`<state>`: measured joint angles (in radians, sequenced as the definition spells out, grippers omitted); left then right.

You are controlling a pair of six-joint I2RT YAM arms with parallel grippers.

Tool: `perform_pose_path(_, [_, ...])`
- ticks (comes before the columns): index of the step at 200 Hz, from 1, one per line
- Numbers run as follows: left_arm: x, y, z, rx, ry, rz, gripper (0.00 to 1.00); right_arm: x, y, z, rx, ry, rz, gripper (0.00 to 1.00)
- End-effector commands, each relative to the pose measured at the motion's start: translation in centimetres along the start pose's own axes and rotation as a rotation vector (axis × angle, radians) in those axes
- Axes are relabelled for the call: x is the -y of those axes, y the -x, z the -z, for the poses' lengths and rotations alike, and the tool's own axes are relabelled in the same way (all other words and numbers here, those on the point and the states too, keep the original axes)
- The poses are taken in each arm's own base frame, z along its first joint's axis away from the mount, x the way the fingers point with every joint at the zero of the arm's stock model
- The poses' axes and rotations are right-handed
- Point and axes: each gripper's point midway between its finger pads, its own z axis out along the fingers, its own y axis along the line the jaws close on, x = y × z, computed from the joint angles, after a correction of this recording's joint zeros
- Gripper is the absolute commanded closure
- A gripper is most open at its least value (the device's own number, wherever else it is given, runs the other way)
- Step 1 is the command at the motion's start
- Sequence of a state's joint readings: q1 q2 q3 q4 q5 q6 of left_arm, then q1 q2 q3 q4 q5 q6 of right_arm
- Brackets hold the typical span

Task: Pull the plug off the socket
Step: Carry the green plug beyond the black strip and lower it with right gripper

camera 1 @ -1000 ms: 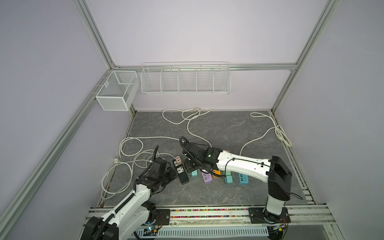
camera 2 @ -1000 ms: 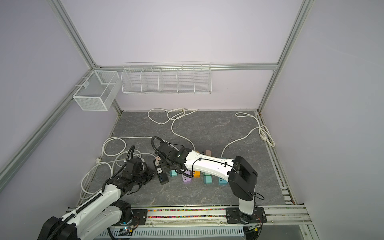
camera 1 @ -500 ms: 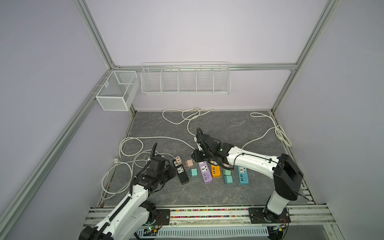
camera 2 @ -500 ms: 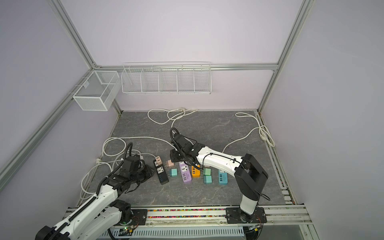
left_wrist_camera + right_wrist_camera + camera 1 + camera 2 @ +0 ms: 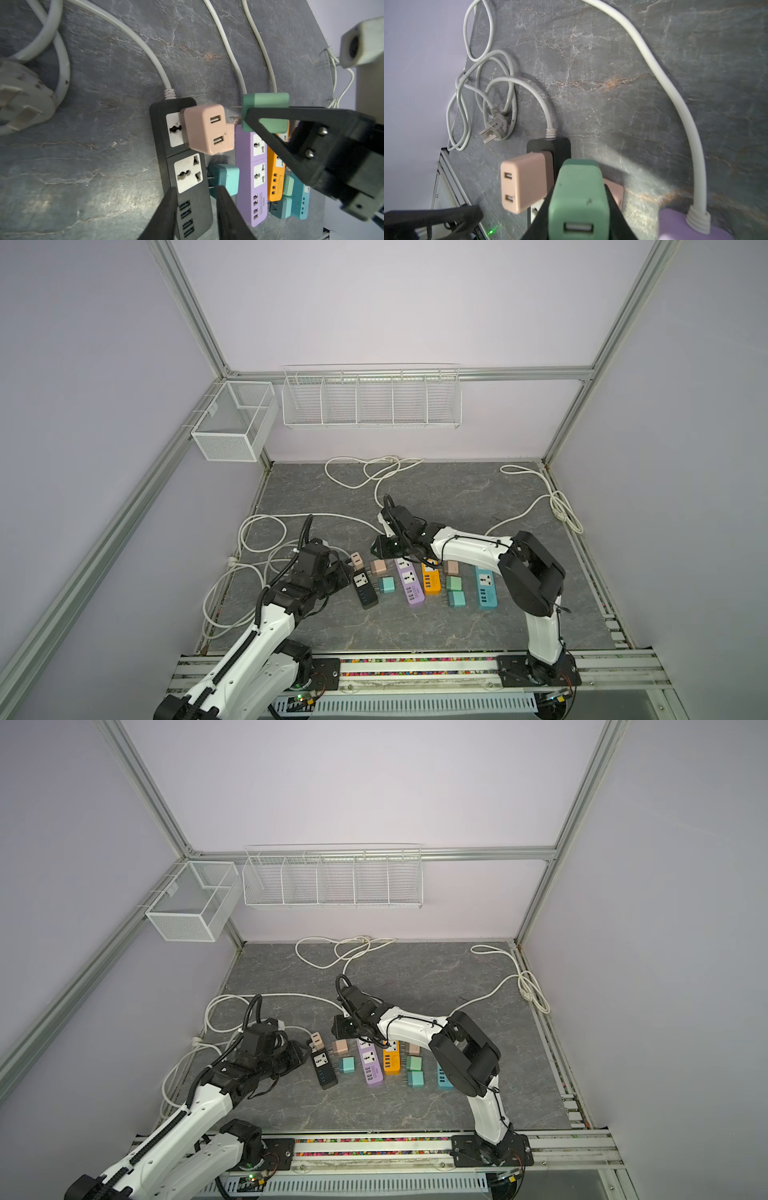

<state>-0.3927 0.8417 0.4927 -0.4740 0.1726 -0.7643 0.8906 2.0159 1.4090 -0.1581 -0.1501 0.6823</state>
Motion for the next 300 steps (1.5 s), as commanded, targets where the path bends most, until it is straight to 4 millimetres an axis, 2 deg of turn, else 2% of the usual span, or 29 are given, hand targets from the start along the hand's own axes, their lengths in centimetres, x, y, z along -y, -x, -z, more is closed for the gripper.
perform_pose_path(1, [0.2,0.9,0.8,0.028,0.021,-0.027,0.66,-1.0,1.7,-0.9,0.018,0.057,-0.006,0.72])
perform_pose_path(44, [-0.1,1.1,1.1,0.053,0.034,-0.025,0.64,-0.6,2.1,-3.0,-0.002,0.072,-0.012,0.70])
perform_pose_path(67, [-0.5,1.3,1.4,0.083,0.041,-0.019,0.64,-0.6,2.4,-3.6,-0.012,0.088,-0.021,0.70])
perform_pose_path(95, [-0.9,1.2,1.5,0.092,0.046,-0.011,0.63,0.8,2.1,-4.4,-0.020,0.048,-0.048,0.68])
perform_pose_path(100, [-0.6,1.4,2.0,0.112,0.029,-0.014,0.63,1.1,2.1,-4.5,-0.020,0.035,-0.056,0.68])
perform_pose_path(121, [-0.9,1.5,2.1,0.131,0.033,-0.015,0.63,1.5,1.8,-4.9,-0.030,0.030,-0.058,0.66])
perform_pose_path(149, [-0.9,1.4,2.2,0.125,0.037,-0.013,0.63,1.8,1.5,-5.0,-0.037,0.019,-0.067,0.60])
perform_pose_path(192, [-0.7,1.7,2.1,0.126,0.035,-0.010,0.62,2.7,1.9,-4.1,-0.038,-0.019,-0.078,0.52])
perform_pose_path(261, [-0.3,1.9,2.3,0.128,0.029,-0.002,0.62,3.2,2.8,-0.5,0.008,-0.099,-0.029,0.41])
perform_pose_path(300, [-0.8,1.6,2.9,0.146,0.028,0.003,0.62,1.7,2.7,1.4,0.004,-0.085,0.011,0.35])
